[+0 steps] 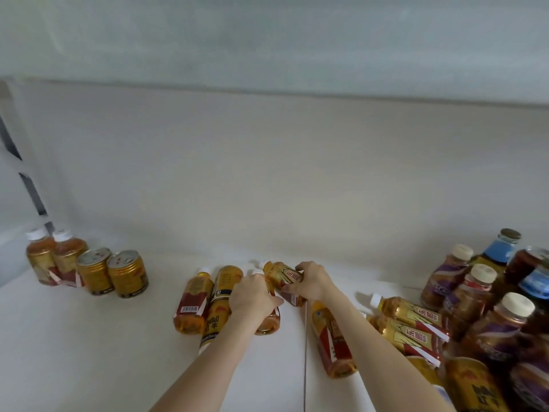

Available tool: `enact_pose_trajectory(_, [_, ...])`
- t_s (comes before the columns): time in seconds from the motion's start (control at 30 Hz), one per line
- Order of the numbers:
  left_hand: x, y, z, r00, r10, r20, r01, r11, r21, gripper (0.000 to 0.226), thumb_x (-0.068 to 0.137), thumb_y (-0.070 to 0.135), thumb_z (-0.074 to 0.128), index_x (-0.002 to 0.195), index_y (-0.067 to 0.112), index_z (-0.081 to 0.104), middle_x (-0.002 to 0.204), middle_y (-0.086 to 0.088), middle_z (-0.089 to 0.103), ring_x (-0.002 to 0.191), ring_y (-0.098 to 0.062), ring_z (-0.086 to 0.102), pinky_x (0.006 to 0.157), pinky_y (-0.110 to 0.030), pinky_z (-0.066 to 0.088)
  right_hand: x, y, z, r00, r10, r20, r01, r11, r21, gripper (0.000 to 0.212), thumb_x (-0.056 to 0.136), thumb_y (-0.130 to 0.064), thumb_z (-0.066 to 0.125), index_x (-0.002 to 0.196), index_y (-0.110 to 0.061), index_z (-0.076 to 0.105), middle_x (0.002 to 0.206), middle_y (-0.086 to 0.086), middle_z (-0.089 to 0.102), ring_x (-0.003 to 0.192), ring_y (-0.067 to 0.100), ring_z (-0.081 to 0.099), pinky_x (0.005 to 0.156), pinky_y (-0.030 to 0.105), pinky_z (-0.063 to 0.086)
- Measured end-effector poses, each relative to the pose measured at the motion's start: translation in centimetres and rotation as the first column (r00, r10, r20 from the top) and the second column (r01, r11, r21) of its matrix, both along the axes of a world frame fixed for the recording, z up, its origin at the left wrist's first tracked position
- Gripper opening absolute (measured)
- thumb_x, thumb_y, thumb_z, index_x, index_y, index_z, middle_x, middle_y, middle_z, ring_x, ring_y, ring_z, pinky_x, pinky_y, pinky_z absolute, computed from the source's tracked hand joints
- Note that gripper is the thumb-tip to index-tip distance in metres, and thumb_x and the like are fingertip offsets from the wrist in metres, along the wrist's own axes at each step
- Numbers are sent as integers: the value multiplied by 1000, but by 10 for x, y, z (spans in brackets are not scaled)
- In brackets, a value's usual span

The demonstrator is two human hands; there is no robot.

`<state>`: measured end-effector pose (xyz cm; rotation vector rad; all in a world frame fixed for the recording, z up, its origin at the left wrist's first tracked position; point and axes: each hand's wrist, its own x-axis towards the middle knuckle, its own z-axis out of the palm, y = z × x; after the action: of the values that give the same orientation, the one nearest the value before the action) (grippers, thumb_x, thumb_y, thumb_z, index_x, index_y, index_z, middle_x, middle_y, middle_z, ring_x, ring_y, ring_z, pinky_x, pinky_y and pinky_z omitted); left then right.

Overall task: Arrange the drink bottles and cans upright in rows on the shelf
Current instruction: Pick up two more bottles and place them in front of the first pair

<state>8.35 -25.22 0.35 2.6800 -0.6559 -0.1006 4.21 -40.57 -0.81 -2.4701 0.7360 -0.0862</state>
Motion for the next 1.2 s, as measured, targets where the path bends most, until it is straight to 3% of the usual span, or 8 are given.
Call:
enact_pose_trajectory(0.27, [-6, 9, -2, 995, 23, -98, -37, 989, -144, 52, 68, 43, 78, 101, 8, 56, 97, -7, 64, 89, -28, 64, 60, -31, 45, -19, 2, 3, 990, -133, 53, 129, 990, 63, 48, 61, -39, 79, 99, -13, 65, 85, 1, 66, 80, 19, 62, 69, 30, 53])
enact_pose_trajectory(0.5, [-18, 21, -8, 990, -3, -144, -50, 931, -362, 48, 65, 43, 78, 92, 8, 61, 87, -6, 65, 83, -25, 64, 61, -29, 44, -40, 18, 23, 938, -233, 257, 165, 951, 262, 79, 52, -29, 72, 126, -9, 50, 85, 0, 71, 72, 19, 70, 72, 34, 58])
enact_pose_trajectory(0.6, [-26, 29, -7, 981, -33, -191, -62, 880, -471, 49, 64, 42, 80, 95, 11, 58, 87, -5, 63, 83, -22, 61, 57, -28, 41, -50, 27, 37, 912, -246, 329, 144, 941, 305, 52, 57, -21, 73, 107, -12, 61, 76, -1, 70, 61, 16, 70, 65, 36, 60])
enact_pose_trajectory(0.77, [-39, 42, -10, 957, -124, -264, -51, 820, -570, 66, 47, 60, 71, 101, 22, 60, 97, 1, 65, 91, -16, 62, 79, -39, 55, -78, 44, 49, 879, -305, 366, 167, 917, 363, 54, 54, -24, 73, 106, -16, 60, 83, -2, 69, 73, 18, 68, 66, 40, 60])
enact_pose_trajectory(0.83, [-47, 49, -10, 945, -147, -291, -55, 808, -587, 68, 47, 53, 78, 104, 24, 56, 104, 1, 61, 94, -13, 61, 81, -38, 55, -91, 50, 46, 877, -317, 362, 168, 907, 387, 56, 55, -22, 73, 108, -15, 58, 85, 1, 68, 76, 18, 68, 68, 42, 60])
enact_pose_trajectory(0.93, [-62, 64, -10, 934, -183, -307, -47, 789, -612, 64, 50, 40, 86, 102, 28, 50, 106, 2, 61, 95, -9, 62, 81, -31, 55, -115, 64, 43, 880, -315, 355, 163, 903, 398, 53, 61, -13, 76, 108, -15, 52, 89, 0, 67, 81, 13, 66, 67, 29, 57])
enact_pose_trajectory(1.1, [-92, 94, -11, 899, -253, -359, -51, 752, -657, 57, 58, 9, 89, 97, 20, 48, 89, 7, 67, 76, 6, 65, 61, -12, 51, -158, 90, 20, 871, -323, 370, 161, 900, 406, 61, 48, -22, 82, 102, -26, 55, 91, -6, 68, 82, 9, 66, 70, 29, 57])
enact_pose_trajectory(1.2, [-102, 114, -20, 886, -287, -364, -21, 760, -650, 57, 58, 12, 89, 98, 21, 50, 87, 7, 68, 79, 3, 66, 65, -13, 52, -180, 112, 9, 864, -311, 395, 130, 897, 422, 58, 50, -18, 89, 97, -28, 57, 86, -7, 69, 79, 2, 63, 69, 19, 52])
